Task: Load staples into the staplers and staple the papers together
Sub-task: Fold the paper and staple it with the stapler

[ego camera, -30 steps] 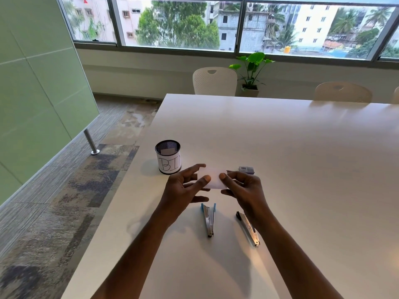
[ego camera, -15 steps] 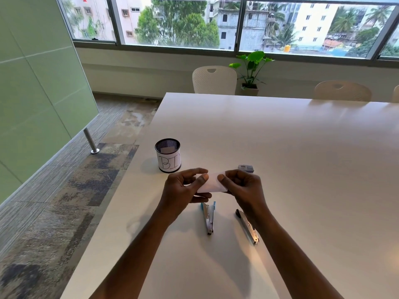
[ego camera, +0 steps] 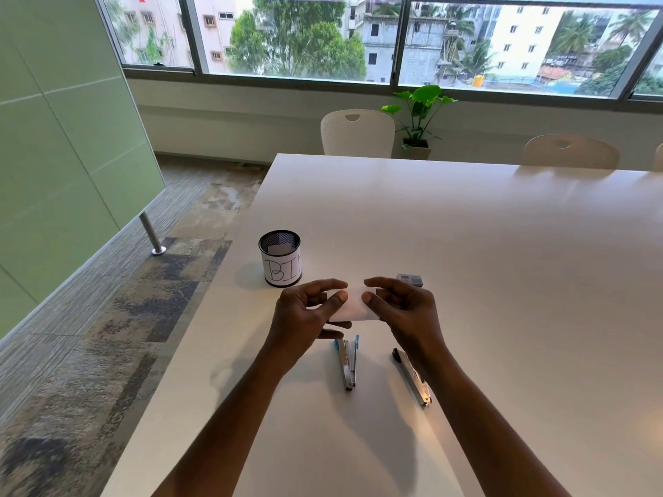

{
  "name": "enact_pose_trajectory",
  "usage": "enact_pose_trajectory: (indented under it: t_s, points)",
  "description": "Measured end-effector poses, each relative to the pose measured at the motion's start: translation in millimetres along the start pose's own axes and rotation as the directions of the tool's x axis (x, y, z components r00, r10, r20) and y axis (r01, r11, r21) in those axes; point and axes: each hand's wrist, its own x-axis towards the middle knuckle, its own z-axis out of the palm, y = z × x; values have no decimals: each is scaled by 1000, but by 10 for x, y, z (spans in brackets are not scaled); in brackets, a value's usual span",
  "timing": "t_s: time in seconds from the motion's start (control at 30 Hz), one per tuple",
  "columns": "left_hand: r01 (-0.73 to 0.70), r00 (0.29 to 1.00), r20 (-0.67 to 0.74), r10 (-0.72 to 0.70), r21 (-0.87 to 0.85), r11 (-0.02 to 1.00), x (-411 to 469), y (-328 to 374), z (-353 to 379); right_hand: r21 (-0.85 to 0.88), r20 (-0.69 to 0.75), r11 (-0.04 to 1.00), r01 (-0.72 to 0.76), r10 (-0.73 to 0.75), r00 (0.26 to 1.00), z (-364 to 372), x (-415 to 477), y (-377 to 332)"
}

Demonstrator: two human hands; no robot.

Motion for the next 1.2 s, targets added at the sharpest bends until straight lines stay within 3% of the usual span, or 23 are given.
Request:
enact_pose_trajectory:
  t_s: [0.73,1.03,1.2]
  points:
    - [-67,998,-13,68,57,996,124,-95,-24,-49,-64,998,-34,31,997,-11,37,16]
    - [-133,990,-37,140,141,981,169,-162,-27,22,-72,997,-76,78,994,-6,26,-2]
    - [-170,978,-78,192,225,959,190,-174,-20,188,3,955,-231,234,972,64,-62,12]
